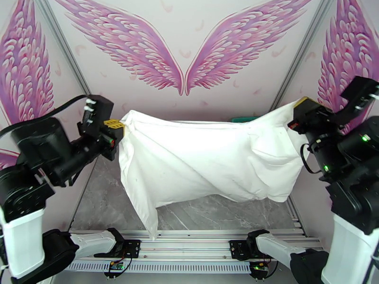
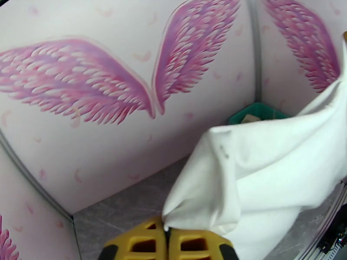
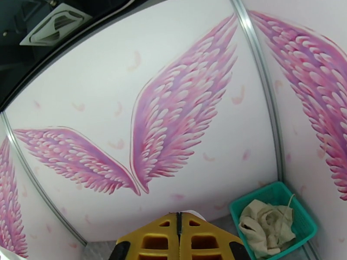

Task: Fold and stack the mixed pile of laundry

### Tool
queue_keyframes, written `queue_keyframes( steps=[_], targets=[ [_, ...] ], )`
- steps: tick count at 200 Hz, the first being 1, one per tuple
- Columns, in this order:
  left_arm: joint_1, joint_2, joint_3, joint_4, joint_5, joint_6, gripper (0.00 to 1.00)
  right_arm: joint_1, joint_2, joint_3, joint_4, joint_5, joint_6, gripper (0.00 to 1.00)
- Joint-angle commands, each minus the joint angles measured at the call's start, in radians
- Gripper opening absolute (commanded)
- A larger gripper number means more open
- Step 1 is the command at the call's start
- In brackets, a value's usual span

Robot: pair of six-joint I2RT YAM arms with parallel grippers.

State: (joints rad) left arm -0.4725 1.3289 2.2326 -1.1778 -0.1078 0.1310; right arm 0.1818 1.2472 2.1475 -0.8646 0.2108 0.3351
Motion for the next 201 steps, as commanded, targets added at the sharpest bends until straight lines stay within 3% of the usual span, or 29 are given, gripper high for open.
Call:
queue_keyframes(
  steps=[1, 46, 72, 85, 91, 94, 100, 111, 124, 139, 172, 201],
  targets=[
    [0.186, 0.106, -0.078, 0.001, 0.199, -0.064, 0.00, 0.034, 0.168, -0.032, 0.022, -0.046, -0.026, 0.00],
    [0.415, 0.358, -0.210, 0.234, 0.352, -0.116, 0.00, 0.161, 0.537, 0.036, 0.189, 0.097, -0.090, 0.00],
    [0.473, 0.601, -0.110, 0.317, 0.314, -0.152, 0.00, 0.164, 0.893, 0.283, 0.240, 0.164, -0.098, 0.00],
    [0.491, 0.729, -0.020, 0.326, 0.280, -0.171, 0.14, 0.162, 1.091, 0.481, 0.268, 0.192, -0.136, 0.00],
    [0.499, 0.786, 0.030, 0.319, 0.269, -0.180, 0.30, 0.161, 1.185, 0.579, 0.278, 0.192, -0.153, 0.00],
    [0.502, 0.815, 0.057, 0.313, 0.269, -0.184, 0.43, 0.159, 1.226, 0.626, 0.279, 0.191, -0.159, 0.02],
    [0.509, 0.868, 0.115, 0.291, 0.265, -0.192, 0.58, 0.159, 1.306, 0.717, 0.279, 0.188, -0.164, 0.21],
    [0.515, 0.945, 0.199, 0.253, 0.262, -0.203, 0.67, 0.155, 1.392, 0.818, 0.264, 0.174, -0.160, 0.51],
    [0.515, 0.973, 0.222, 0.209, 0.262, -0.210, 0.78, 0.155, 1.389, 0.786, 0.224, 0.172, -0.126, 0.69],
    [0.502, 0.920, 0.121, 0.234, 0.248, -0.201, 0.92, 0.154, 1.302, 0.595, 0.219, 0.150, -0.093, 0.77],
    [0.455, 0.680, -0.237, 0.329, 0.161, -0.202, 0.94, 0.139, 1.055, 0.169, 0.255, 0.074, -0.025, 0.80],
    [0.333, 0.415, -0.604, 0.380, 0.063, -0.230, 0.92, 0.127, 0.843, -0.146, 0.227, 0.011, 0.013, 0.81]
  ],
)
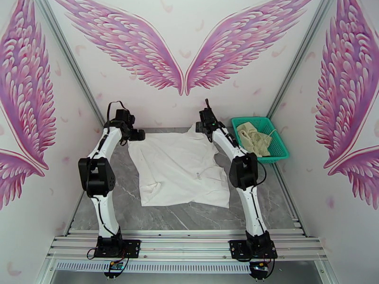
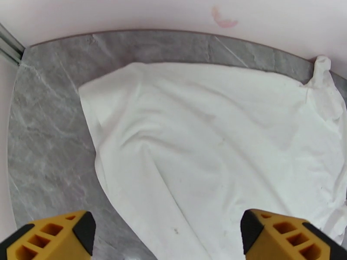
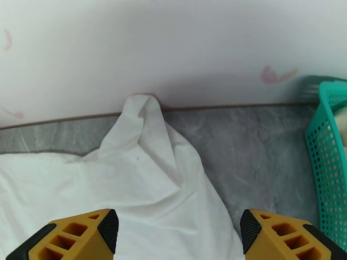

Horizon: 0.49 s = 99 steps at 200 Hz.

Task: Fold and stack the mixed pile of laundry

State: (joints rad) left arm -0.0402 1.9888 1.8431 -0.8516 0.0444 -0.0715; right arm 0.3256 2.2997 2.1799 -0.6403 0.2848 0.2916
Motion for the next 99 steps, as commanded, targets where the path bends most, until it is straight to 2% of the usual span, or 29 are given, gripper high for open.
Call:
queue_keyframes(
  steps=[1, 28, 56, 99],
  targets=[
    [-0.105, -0.257, -0.226, 0.055, -0.092, -0.030, 0.92, -0.018, -0.218, -0.184, 0.002, -0.067, 0.057, 0.81],
    [-0.284, -0.429, -0.464, 0.017, -0.198, -0.084, 0.94, -0.044, -0.435, -0.530, 0.011, -0.169, 0.089, 0.82],
    [-0.438, -0.506, -0.656, -0.028, -0.285, -0.174, 0.97, -0.072, -0.642, -0.858, 0.004, -0.248, 0.104, 0.83],
    [-0.551, -0.520, -0.832, 0.038, -0.239, -0.313, 0.96, -0.093, -0.850, -1.188, -0.012, -0.345, 0.131, 0.84]
  ],
)
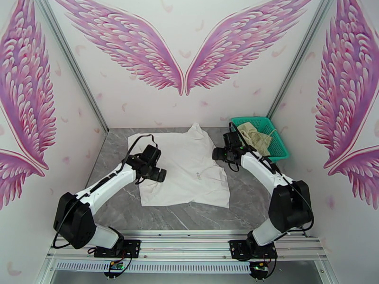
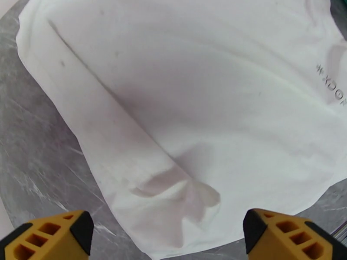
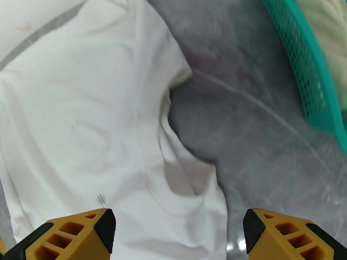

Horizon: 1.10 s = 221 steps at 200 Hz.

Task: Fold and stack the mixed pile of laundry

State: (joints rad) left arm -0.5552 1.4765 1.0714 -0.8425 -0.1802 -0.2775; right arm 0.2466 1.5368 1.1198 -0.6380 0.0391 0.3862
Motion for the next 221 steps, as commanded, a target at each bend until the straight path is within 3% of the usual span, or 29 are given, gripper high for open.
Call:
queue_keyframes(
  steps=[1, 17, 79, 100, 116, 134, 174, 204, 212, 221],
  targets=[
    [-0.037, -0.007, -0.062, 0.032, -0.012, -0.109, 0.96, -0.016, -0.089, -0.131, -0.014, -0.103, 0.037, 0.84],
    [-0.047, -0.001, -0.101, 0.100, 0.029, -0.141, 0.94, -0.034, -0.117, -0.212, -0.003, -0.147, 0.053, 0.85],
    [-0.027, 0.112, -0.150, 0.276, -0.033, -0.180, 0.44, -0.031, 0.011, -0.312, 0.200, -0.248, 0.089, 0.79],
    [-0.024, 0.066, -0.147, 0.277, -0.081, -0.200, 0.19, -0.028, 0.069, -0.276, 0.216, -0.275, 0.089, 0.64],
    [-0.016, -0.024, -0.164, 0.281, -0.116, -0.205, 0.09, -0.023, 0.082, -0.246, 0.224, -0.290, 0.094, 0.40],
    [0.023, -0.140, -0.189, 0.267, -0.129, -0.209, 0.03, -0.022, 0.071, -0.202, 0.207, -0.282, 0.103, 0.18],
    [0.197, -0.410, -0.289, 0.256, -0.078, -0.256, 0.00, -0.026, 0.055, -0.036, 0.127, -0.209, 0.107, 0.01],
    [0.313, -0.490, -0.361, 0.227, -0.039, -0.300, 0.00, -0.027, 0.143, 0.121, 0.085, -0.213, 0.131, 0.00],
    [0.320, -0.492, -0.370, 0.217, -0.040, -0.316, 0.00, -0.027, 0.183, 0.169, 0.078, -0.231, 0.134, 0.05],
    [0.322, -0.489, -0.384, 0.222, -0.034, -0.328, 0.00, -0.027, 0.232, 0.222, 0.070, -0.244, 0.138, 0.17]
  ],
)
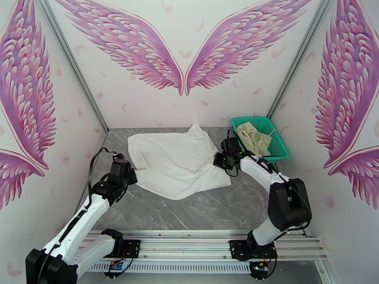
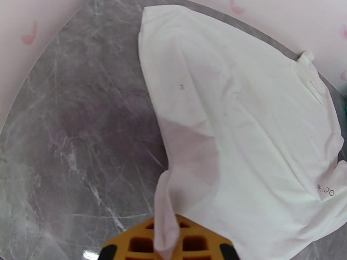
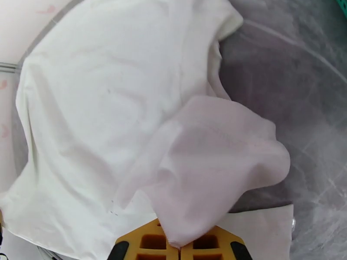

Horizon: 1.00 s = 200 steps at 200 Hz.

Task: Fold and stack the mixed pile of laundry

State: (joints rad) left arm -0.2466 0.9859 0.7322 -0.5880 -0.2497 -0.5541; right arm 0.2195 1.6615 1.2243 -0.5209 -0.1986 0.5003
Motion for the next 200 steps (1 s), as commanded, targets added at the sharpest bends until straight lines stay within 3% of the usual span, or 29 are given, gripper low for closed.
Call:
queue_keyframes(
  steps=[1, 34, 66, 97, 128, 159, 177, 200],
  targets=[
    [0.013, 0.002, -0.047, -0.032, 0.036, -0.053, 0.00, 0.000, 0.113, 0.124, -0.048, -0.007, 0.024, 0.18],
    [0.017, 0.010, -0.092, 0.008, 0.036, -0.090, 0.00, -0.026, 0.258, 0.295, -0.101, 0.003, 0.005, 0.56],
    [0.016, -0.014, -0.112, 0.014, 0.050, -0.096, 0.00, -0.079, 0.173, 0.236, -0.111, 0.026, -0.030, 0.66],
    [0.017, -0.051, -0.131, 0.022, 0.053, -0.104, 0.00, -0.098, 0.020, -0.003, -0.110, 0.048, -0.096, 0.70],
    [0.018, -0.059, -0.124, 0.023, 0.047, -0.094, 0.00, -0.098, -0.063, -0.282, -0.032, 0.019, -0.082, 0.71],
    [0.018, -0.035, -0.107, 0.034, 0.061, -0.064, 0.00, -0.090, -0.042, -0.373, 0.059, -0.028, -0.051, 0.63],
    [0.018, -0.029, -0.098, 0.039, 0.064, -0.054, 0.00, -0.064, -0.004, -0.339, 0.077, -0.006, -0.066, 0.53],
    [0.018, -0.041, -0.075, 0.039, 0.054, -0.038, 0.00, -0.042, 0.048, -0.265, 0.067, -0.008, -0.070, 0.30]
  ],
)
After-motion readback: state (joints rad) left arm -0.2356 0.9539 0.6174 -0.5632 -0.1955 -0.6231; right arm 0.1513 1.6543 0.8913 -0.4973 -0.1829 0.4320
